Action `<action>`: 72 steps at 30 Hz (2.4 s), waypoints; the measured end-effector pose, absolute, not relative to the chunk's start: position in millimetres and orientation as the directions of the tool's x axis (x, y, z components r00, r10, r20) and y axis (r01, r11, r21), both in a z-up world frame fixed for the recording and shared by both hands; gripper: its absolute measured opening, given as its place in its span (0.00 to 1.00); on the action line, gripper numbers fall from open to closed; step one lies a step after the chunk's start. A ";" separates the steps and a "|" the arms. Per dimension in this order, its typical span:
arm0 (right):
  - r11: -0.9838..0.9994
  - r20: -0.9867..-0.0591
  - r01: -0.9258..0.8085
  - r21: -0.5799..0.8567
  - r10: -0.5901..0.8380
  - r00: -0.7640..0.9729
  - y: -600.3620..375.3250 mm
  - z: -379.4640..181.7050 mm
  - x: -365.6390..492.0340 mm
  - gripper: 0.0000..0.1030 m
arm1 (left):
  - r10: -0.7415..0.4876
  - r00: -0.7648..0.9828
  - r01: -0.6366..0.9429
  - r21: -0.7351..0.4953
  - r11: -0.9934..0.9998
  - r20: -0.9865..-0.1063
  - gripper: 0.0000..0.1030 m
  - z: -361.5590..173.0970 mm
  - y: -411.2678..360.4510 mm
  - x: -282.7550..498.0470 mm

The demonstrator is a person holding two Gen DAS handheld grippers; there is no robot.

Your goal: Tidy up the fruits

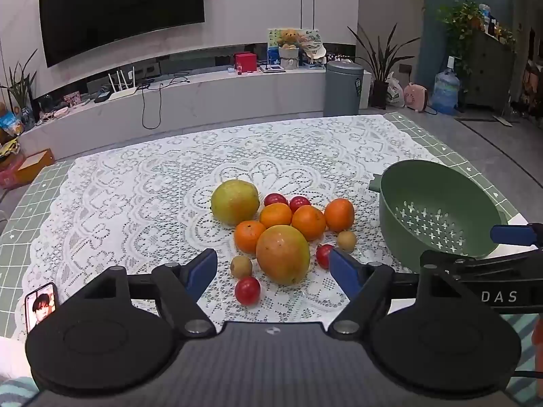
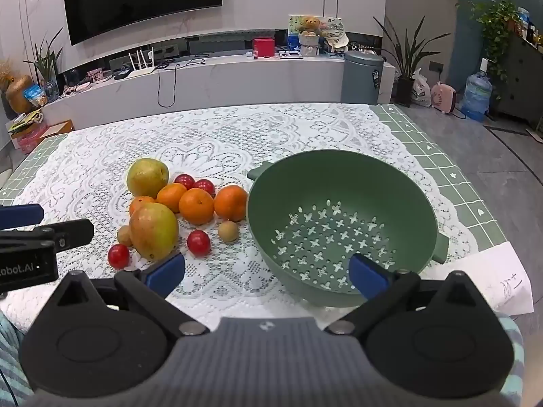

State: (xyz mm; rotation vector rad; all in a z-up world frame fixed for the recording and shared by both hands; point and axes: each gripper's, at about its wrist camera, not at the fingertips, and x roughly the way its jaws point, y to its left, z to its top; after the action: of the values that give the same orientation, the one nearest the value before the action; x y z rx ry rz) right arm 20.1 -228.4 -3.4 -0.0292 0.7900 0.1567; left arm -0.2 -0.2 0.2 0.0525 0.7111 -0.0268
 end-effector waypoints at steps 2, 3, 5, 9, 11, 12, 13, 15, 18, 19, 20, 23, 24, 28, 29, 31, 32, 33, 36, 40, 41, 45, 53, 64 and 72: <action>0.988 -0.713 -0.151 0.033 0.129 0.689 -227.7 -4.6 20.9 0.96 | -0.009 0.760 0.047 0.042 0.998 -0.650 0.83 0.2 -1.7 -0.7; 0.988 -0.715 -0.149 0.033 0.128 0.688 -229.9 -3.4 20.7 0.96 | -0.009 0.760 0.049 0.044 0.998 -0.650 0.83 0.1 -2.8 -1.0; 0.988 -0.717 -0.149 0.032 0.127 0.686 -230.2 -3.2 21.8 0.96 | -0.020 0.757 0.044 0.021 0.999 -0.653 0.83 0.8 -0.8 -0.7; 0.989 -0.712 -0.147 0.029 0.124 0.691 -229.8 -4.5 19.3 0.96 | -0.020 0.754 0.045 0.021 0.999 -0.656 0.83 -1.2 -5.7 0.2; 0.989 -0.714 -0.147 0.029 0.124 0.689 -230.8 -3.7 19.8 0.96 | -0.021 0.754 0.047 0.021 0.999 -0.657 0.83 -0.2 -4.1 0.1; 0.989 -0.715 -0.147 0.029 0.123 0.688 -231.3 -3.2 20.1 0.96 | -0.021 0.754 0.047 0.021 0.999 -0.657 0.83 -0.1 -4.3 0.0; 0.989 -0.716 -0.145 0.027 0.120 0.688 -232.0 -2.5 20.5 0.96 | -0.021 0.753 0.049 0.023 0.999 -0.657 0.82 -0.4 -4.0 -0.1; 0.990 -0.715 -0.137 0.020 0.110 0.691 -227.7 -5.9 20.3 0.96 | -0.022 0.754 0.047 0.020 0.999 -0.657 0.82 -0.3 -2.7 -0.6; 0.990 -0.718 -0.136 0.023 0.111 0.687 -228.5 -6.7 20.3 0.96 | -0.025 0.753 0.047 0.017 0.999 -0.658 0.82 -0.5 -2.1 -1.1; 0.990 -0.719 -0.136 0.023 0.111 0.686 -228.8 -6.8 20.8 0.96 | -0.025 0.753 0.048 0.017 0.999 -0.657 0.82 -0.9 -1.4 -1.0; 0.991 -0.720 -0.134 0.019 0.106 0.686 -228.4 -6.6 20.8 0.96 | -0.025 0.753 0.048 0.017 0.999 -0.657 0.82 -1.1 -1.2 -1.0; 0.992 -0.721 -0.126 0.013 0.096 0.686 -228.6 -7.2 22.3 0.96 | -0.028 0.752 0.049 0.014 0.999 -0.658 0.82 -3.4 1.4 -0.6; 0.992 -0.721 -0.123 0.015 0.097 0.686 -229.1 -7.2 22.5 0.96 | -0.027 0.752 0.048 0.014 0.999 -0.658 0.82 -3.3 1.2 -0.2; 0.992 -0.722 -0.123 0.015 0.096 0.685 -229.1 -7.1 22.6 0.96 | -0.027 0.752 0.048 0.014 0.999 -0.658 0.82 -3.2 1.8 -0.4; 0.992 -0.722 -0.123 0.016 0.096 0.685 -229.1 -7.2 22.6 0.96 | -0.027 0.752 0.049 0.014 0.999 -0.658 0.82 -3.1 1.8 -0.3; 0.992 -0.722 -0.122 0.015 0.095 0.685 -229.0 -7.2 22.5 0.96 | -0.027 0.752 0.049 0.014 0.999 -0.659 0.82 -3.1 1.8 -0.3; 0.992 -0.722 -0.122 0.015 0.095 0.686 -229.1 -7.2 22.5 0.96 | -0.027 0.752 0.049 0.015 0.999 -0.659 0.82 -3.2 1.7 -0.3; 0.992 -0.722 -0.122 0.015 0.095 0.686 -229.1 -7.2 22.5 0.96 | -0.027 0.752 0.048 0.015 0.999 -0.658 0.82 -3.2 1.9 -0.5; 0.993 -0.721 -0.121 0.014 0.094 0.686 -229.1 -7.4 22.0 0.96 | -0.025 0.752 0.046 0.015 0.999 -0.659 0.82 -3.3 2.1 -0.4; 0.993 -0.722 -0.118 0.013 0.091 0.686 -228.5 -7.3 22.1 0.96 | -0.025 0.751 0.045 0.014 0.999 -0.660 0.82 -3.1 3.8 -0.4; 0.993 -0.722 -0.119 0.012 0.091 0.686 -228.5 -7.2 22.1 0.96 | -0.025 0.751 0.046 0.014 0.999 -0.660 0.82 -3.1 3.5 -0.3; 0.993 -0.722 -0.121 0.012 0.092 0.686 -228.3 -6.9 22.1 0.96 | -0.025 0.751 0.046 0.014 0.999 -0.660 0.82 -3.1 3.5 -0.3; 0.993 -0.722 -0.119 0.011 0.091 0.686 -228.3 -6.9 22.1 0.96 | -0.023 0.748 0.041 0.012 0.999 -0.663 0.82 -2.7 5.5 -0.9; 0.994 -0.723 -0.112 0.009 0.084 0.686 -229.3 -6.4 21.0 0.96 | -0.021 0.746 0.040 0.012 0.999 -0.666 0.82 -2.4 5.2 -0.6; 0.994 -0.724 -0.111 0.008 0.082 0.685 -230.5 -5.7 20.6 0.96 | -0.025 0.745 0.048 0.015 0.999 -0.667 0.82 -2.6 3.8 -0.5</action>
State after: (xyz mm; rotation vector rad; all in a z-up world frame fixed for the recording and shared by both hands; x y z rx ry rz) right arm 20.6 -230.5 -5.7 -0.0375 0.8091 0.1078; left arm -0.5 3.8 -2.6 0.0321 0.7292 -0.0401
